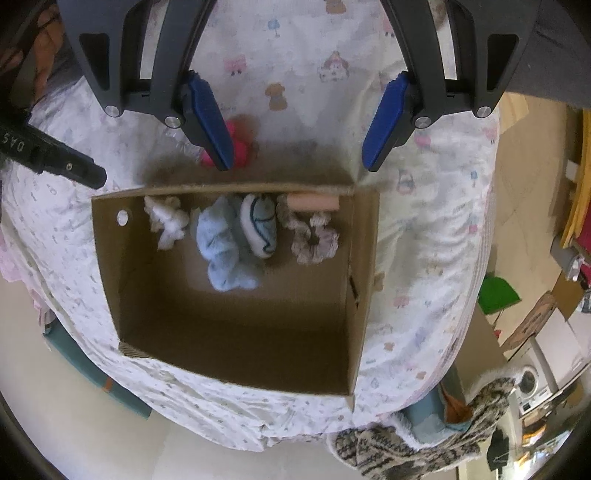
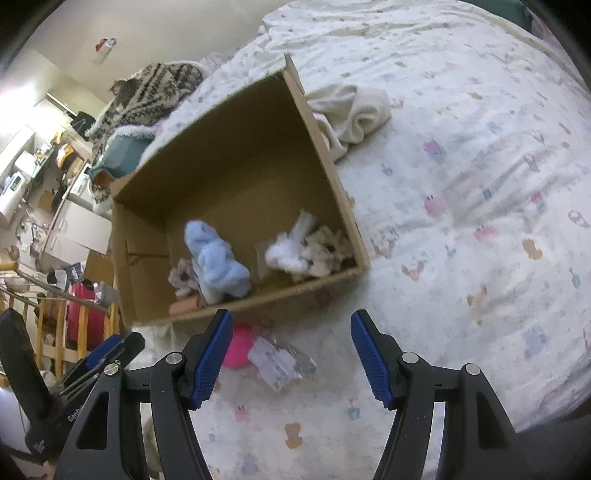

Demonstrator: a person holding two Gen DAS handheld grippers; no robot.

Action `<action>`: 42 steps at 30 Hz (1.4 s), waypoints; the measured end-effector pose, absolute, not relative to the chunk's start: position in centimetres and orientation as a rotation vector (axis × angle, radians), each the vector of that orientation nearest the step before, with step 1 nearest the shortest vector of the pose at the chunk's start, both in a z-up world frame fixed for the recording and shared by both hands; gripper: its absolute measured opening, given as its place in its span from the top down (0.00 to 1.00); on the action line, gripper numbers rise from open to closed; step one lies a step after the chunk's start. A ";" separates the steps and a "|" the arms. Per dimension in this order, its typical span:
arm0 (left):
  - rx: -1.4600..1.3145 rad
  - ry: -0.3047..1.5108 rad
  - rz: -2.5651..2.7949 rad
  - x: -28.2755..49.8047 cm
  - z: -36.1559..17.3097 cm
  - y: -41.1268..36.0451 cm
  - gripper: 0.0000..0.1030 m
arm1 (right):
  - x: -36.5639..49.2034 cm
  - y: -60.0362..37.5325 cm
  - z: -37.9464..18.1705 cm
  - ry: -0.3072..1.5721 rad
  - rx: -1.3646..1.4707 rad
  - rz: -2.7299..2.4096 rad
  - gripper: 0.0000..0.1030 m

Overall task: Organize soft objects
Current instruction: 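Withdraw both tools from the box toward the pink duck and plastic bag, then grasp the pink rubber duck with the left tool while the right tool grasps the plastic bag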

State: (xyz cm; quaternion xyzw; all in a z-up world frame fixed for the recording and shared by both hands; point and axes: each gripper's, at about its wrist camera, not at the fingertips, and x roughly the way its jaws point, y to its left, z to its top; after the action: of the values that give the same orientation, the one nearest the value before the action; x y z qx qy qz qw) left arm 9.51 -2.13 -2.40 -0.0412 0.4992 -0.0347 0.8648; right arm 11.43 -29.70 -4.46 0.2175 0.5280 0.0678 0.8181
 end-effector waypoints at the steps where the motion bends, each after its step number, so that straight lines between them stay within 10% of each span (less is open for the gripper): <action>1: -0.095 1.052 -0.067 9.4 -2.6 -1.9 0.33 | 11.4 -29.7 -4.8 1.141 0.457 0.138 0.32; 25: -0.199 1.139 0.009 11.2 -5.3 -0.5 0.33 | 14.7 -22.3 -12.7 1.455 0.280 0.205 0.33; 32: -0.172 1.157 -0.046 11.5 -6.1 -2.4 0.33 | 13.6 -21.9 -12.3 1.434 0.177 0.232 0.64; 42: 0.057 1.180 -0.219 12.1 -8.3 -9.0 0.33 | 11.7 -25.6 -10.8 1.388 0.223 0.174 0.69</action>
State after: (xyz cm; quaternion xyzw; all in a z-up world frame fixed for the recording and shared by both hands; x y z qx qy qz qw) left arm 12.13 -9.03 -8.35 0.0267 0.5552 -0.1030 0.8249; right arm 11.67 -25.59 -10.75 0.1024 0.6373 0.0801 0.7595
